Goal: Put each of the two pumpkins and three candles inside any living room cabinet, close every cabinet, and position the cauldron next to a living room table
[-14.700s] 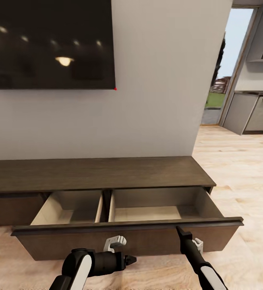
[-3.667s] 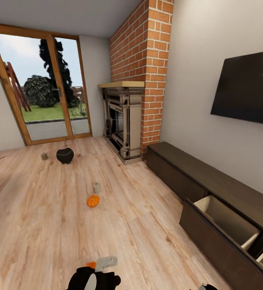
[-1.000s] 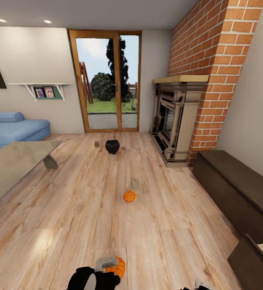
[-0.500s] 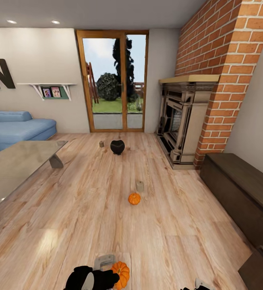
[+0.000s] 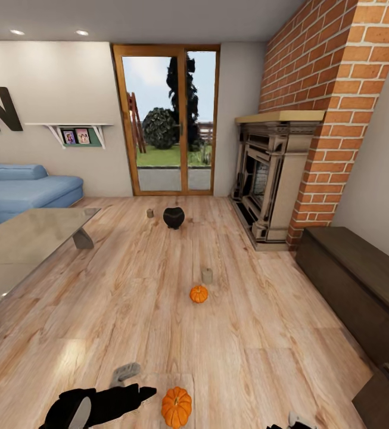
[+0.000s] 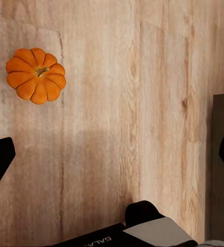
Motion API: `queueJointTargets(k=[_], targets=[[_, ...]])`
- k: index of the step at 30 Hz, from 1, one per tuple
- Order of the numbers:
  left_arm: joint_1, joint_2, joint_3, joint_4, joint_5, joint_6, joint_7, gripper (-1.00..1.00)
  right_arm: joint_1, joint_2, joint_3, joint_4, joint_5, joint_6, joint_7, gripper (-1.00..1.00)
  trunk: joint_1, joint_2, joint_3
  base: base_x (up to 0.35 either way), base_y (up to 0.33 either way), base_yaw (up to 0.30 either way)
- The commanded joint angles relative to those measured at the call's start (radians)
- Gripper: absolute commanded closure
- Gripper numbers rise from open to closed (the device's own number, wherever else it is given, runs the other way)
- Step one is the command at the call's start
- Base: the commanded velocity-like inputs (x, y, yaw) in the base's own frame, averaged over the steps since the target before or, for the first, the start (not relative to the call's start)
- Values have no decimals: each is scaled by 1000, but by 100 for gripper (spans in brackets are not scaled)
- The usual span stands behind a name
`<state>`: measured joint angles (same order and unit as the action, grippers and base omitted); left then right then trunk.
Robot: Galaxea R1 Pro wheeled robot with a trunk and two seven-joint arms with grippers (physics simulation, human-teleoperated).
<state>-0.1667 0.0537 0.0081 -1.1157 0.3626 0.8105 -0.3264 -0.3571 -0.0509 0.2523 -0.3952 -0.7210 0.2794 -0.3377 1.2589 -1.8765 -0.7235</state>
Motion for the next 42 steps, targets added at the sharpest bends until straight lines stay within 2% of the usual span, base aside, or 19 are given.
queueJointTargets(k=[1, 19, 42], targets=[[-1, 1, 3, -4, 0, 6, -4, -100, 0, -1, 7, -7, -8, 4, -8, -100, 0, 0, -1, 0, 0, 0], [-1, 0, 9, -15, 1, 4, -10, -100, 0, -1, 1, -31, -8, 4, -6, -100, 0, 0, -1, 0, 0, 0], [-1, -2, 7, -15, -1, -1, -13, -100, 0, -2, 12, -32, -8, 5, -2, -100, 88, -161, -73, 0, 0, 0]])
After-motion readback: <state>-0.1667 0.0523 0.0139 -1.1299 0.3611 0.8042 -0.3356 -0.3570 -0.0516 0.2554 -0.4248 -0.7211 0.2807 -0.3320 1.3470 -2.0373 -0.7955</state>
